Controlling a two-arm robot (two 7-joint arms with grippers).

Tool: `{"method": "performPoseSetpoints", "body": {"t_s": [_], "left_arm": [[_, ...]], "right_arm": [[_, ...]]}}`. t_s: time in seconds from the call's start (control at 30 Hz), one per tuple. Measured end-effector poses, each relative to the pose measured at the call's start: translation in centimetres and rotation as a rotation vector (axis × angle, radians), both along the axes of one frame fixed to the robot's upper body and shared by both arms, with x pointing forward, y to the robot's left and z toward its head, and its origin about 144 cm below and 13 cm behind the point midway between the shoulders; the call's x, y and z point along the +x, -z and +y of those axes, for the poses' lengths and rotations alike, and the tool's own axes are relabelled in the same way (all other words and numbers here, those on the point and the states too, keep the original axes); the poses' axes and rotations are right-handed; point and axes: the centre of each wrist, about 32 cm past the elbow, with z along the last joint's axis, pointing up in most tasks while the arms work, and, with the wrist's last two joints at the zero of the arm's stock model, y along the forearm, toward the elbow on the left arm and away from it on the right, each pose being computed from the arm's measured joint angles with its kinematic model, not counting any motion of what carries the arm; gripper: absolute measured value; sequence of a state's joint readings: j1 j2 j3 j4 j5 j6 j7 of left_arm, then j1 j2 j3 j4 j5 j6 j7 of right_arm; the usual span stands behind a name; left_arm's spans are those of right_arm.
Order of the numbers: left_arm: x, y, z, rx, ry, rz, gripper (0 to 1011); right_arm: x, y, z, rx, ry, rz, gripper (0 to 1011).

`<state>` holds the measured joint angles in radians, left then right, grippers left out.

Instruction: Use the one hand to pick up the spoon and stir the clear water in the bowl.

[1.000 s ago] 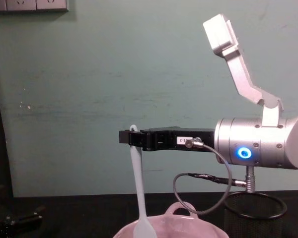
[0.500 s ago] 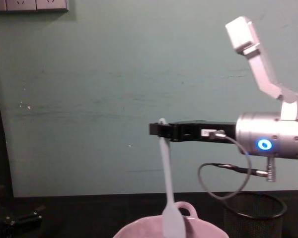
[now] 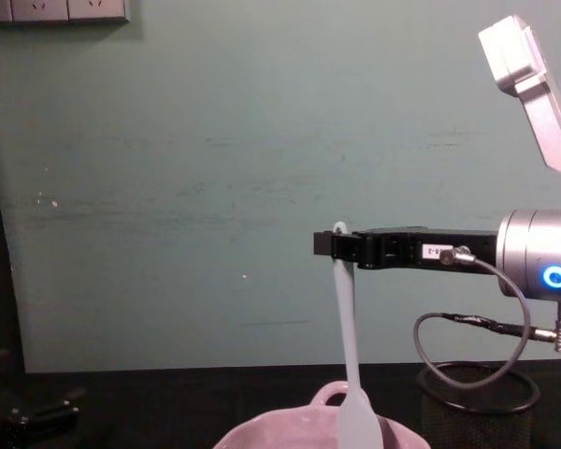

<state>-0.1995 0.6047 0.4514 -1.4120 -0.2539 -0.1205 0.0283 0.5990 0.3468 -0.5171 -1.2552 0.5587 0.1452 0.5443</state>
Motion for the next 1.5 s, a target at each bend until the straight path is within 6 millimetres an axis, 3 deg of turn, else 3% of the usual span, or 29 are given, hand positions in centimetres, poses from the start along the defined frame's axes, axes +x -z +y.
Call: {"method": "performPoseSetpoints", "body": {"t_s": [0.43, 0.87, 1.23, 1.5], "left_arm": [[0.0, 0.0, 0.0, 0.0, 0.0, 0.0, 1011], [0.0, 0.0, 0.0, 0.0, 0.0, 0.0, 1011], [0.0, 0.0, 0.0, 0.0, 0.0, 0.0, 1011], [0.0, 0.0, 0.0, 0.0, 0.0, 0.0, 1011]], "right_arm": [[-1.4, 0.8, 2.6, -0.007, -0.093, 0.024, 109], [0.6, 0.9, 5.5, 0.011, -0.144, 0.015, 109], [2.5, 1.0, 4.2, 0.01, -0.083, 0.015, 108], [1.8, 0.8, 2.1, 0.01, -0.027, 0.003, 108]]}}
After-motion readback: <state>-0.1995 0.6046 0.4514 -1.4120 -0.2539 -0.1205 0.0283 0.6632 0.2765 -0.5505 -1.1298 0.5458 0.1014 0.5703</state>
